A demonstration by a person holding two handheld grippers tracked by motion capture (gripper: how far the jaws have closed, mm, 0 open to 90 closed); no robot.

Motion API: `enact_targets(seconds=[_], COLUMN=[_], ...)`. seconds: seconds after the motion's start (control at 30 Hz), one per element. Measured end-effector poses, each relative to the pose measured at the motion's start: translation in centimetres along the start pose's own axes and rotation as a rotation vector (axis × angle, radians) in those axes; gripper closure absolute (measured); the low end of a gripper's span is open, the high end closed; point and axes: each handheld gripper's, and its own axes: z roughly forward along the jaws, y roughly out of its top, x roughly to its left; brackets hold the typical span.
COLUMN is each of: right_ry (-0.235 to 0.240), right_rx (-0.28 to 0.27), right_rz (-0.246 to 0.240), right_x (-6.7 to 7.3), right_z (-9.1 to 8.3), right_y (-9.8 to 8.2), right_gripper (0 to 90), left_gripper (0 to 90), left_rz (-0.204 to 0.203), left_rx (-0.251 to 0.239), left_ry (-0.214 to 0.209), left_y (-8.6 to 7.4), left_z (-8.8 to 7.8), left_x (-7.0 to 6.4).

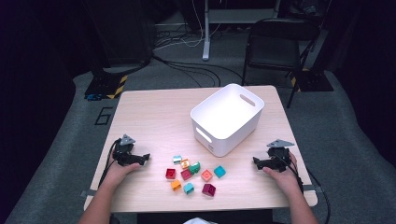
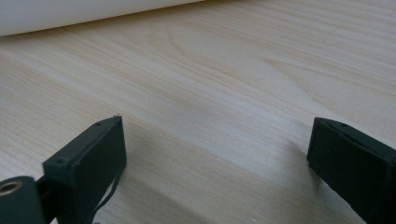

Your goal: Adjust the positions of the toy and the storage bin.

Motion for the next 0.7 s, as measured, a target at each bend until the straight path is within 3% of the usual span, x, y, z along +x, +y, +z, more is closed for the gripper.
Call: enact_targets(seconds=[0.13,0.2,0.33,0.37,0.53,0.7], right_ry=[0.001,0.001,-0.007,-0.013,-0.002,0.009], right_rx=[-0.011,-0.016,-0.017,-0.021,-0.017,-0.001], right_rz=[-0.006,-0.01,-0.001,0.015,-0.008,-0.012], right_x=[0.2,0.3,0.6,0.8,1.2,1.4], right_z=[-0.2,-0.3,-0.3,-0.3,-0.5,-0.8], right_y=[-0.1,0.0,0.0,0.0,0.1,0.2], right_gripper=[9.5,15.4,18.0,19.4,30.3,37.0], left_gripper=[10.5,12.8,17.4,20.3,33.7,36.1], left_rz=[-0.004,-0.008,-0.008,-0.021,-0.05,-0.062], left_rx=[-0.012,-0.01,0.002,-0.001,0.021,0.0], left_ry=[0.0,0.004,0.003,0.008,-0.008,-0.009], left_y=[0.1,0.1,0.2,0.2,0.4,0.7], left_z=[-0.2,-0.3,-0.5,-0.7,-1.2,-2.1], left_x=[-0.3,-0.4,-0.5,-0.6,-0.7,-0.9])
